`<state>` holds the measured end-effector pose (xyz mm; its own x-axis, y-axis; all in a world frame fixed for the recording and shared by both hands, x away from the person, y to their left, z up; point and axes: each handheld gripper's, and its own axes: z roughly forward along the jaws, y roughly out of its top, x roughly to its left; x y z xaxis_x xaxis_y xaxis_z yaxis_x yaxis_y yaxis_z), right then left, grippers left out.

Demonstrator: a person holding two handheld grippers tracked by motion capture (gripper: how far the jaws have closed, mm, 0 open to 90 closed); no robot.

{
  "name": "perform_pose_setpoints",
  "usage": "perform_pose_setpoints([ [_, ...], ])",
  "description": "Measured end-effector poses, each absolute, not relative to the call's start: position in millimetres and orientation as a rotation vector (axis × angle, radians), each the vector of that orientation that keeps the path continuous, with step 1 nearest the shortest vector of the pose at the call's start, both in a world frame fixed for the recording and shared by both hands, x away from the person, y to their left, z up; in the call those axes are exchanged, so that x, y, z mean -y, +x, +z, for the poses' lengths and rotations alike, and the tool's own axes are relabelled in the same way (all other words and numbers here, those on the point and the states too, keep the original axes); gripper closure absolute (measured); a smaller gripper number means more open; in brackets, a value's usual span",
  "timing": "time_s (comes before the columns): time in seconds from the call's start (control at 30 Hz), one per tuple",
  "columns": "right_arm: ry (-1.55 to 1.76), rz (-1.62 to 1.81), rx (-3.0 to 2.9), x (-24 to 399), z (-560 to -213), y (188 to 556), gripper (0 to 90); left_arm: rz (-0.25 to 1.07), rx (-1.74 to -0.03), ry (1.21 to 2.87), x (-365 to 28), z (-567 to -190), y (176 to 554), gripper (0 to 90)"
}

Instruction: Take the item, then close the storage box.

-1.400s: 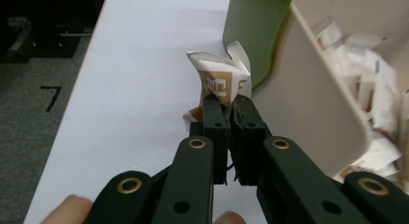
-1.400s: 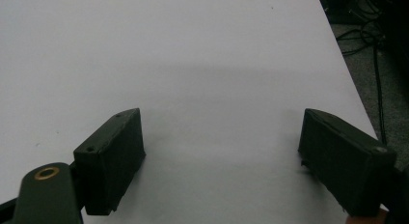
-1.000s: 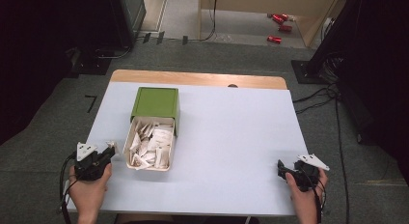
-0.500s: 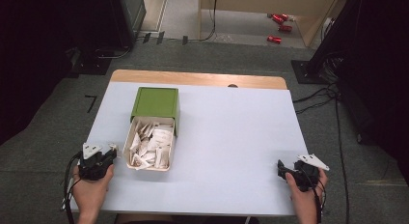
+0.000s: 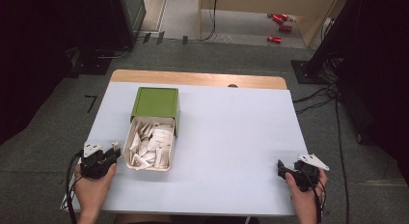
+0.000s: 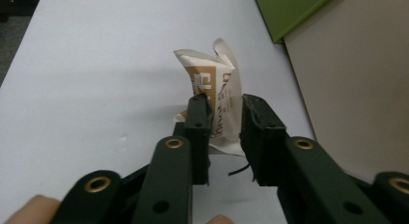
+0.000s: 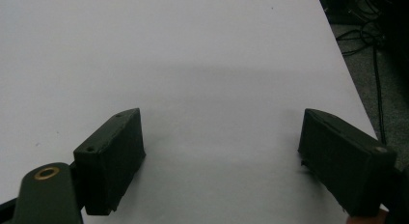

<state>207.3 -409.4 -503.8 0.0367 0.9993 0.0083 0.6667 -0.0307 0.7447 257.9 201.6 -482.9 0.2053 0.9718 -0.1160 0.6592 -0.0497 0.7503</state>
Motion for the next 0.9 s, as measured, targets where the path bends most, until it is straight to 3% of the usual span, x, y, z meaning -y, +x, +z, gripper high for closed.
perform_pose_setpoints([
  [0.27,1.757,0.762,-1.688,409.4,-503.8,207.5,15.9,0.611,-1.521,1.754,-200.5,-466.6,254.3,56.3],
  [0.47,1.757,0.763,-1.689,409.5,-503.8,207.6,15.8,0.628,-1.49,1.74,-202.2,-455.3,250.2,50.7],
  [0.9,1.757,0.763,-1.694,410.0,-503.8,208.4,15.7,0.67,-1.445,1.689,-205.4,-429.9,236.7,47.4],
])
